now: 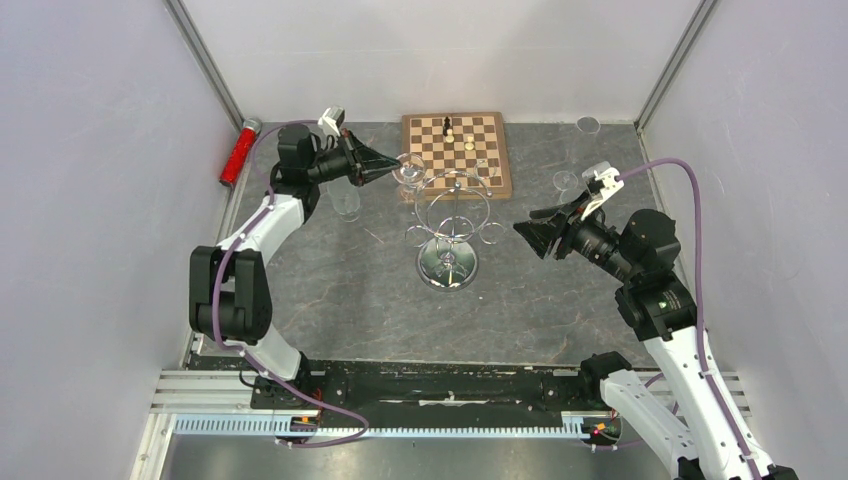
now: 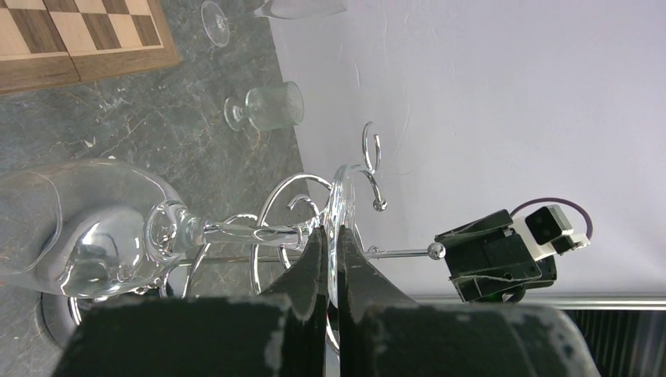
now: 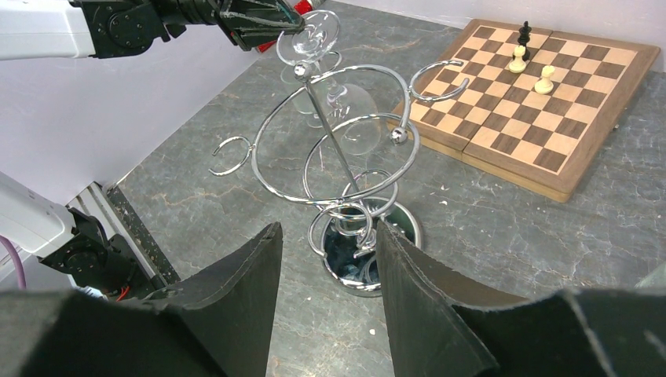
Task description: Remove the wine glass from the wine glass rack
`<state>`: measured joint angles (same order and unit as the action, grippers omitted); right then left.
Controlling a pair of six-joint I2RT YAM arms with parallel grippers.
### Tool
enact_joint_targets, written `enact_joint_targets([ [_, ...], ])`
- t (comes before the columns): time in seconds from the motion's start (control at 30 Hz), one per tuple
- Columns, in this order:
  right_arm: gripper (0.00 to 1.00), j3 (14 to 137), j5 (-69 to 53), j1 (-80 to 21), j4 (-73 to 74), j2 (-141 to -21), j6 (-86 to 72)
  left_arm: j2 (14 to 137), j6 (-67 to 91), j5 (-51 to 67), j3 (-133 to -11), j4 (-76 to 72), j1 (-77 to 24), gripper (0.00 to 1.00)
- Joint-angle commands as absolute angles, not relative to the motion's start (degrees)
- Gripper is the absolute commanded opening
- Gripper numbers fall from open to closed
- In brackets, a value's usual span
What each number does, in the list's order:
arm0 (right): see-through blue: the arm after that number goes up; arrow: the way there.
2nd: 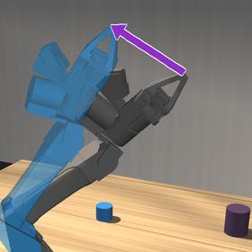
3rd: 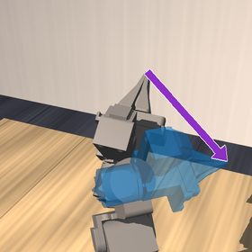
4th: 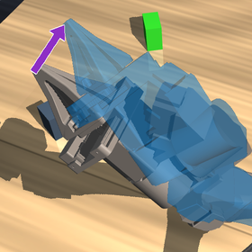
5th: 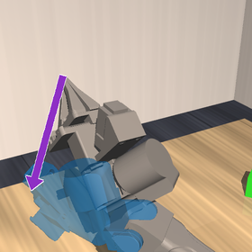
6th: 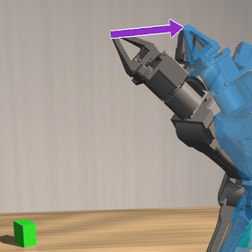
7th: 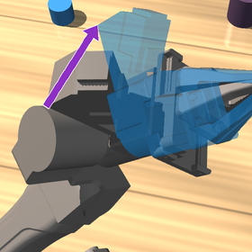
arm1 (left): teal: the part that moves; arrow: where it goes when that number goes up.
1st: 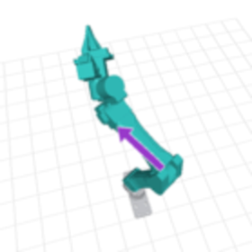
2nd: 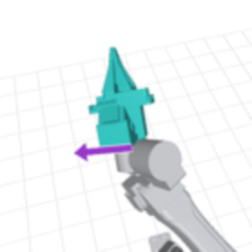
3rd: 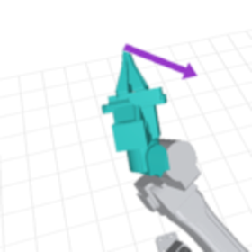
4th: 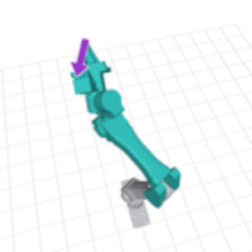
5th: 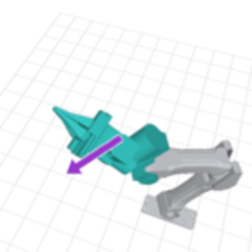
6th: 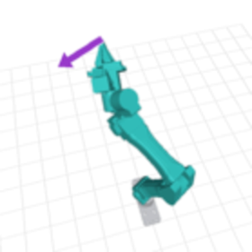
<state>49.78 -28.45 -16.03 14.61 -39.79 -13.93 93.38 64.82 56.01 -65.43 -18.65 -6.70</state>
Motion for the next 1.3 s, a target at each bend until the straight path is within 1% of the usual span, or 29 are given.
enact_joint_targets([
  [0.0,0.50,50.27,-28.39,-16.39,12.64,-39.50,-13.19,92.76,66.78,56.12,-69.55,-21.77,-5.41,0.02],
  [0.33,0.50,50.19,-28.54,-16.52,12.73,-39.61,-13.13,93.94,67.27,56.07,-71.89,-22.25,-4.76,0.02],
  [0.53,0.53,50.44,-30.43,-16.68,12.24,-40.28,-14.08,92.31,66.12,56.45,-72.81,-21.62,-4.66,0.02],
  [0.9,0.64,51.24,-34.53,-17.40,9.48,-41.80,-17.35,84.28,51.12,54.91,-75.47,-2.49,-4.66,0.02],
  [1.13,0.64,51.56,-37.55,-17.74,7.67,-43.29,-21.20,79.10,41.76,51.50,-75.13,10.28,-4.70,0.02],
  [1.27,0.64,51.88,-39.74,-17.75,5.65,-43.85,-23.04,75.54,39.00,50.80,-73.50,13.44,-4.66,0.02],
])
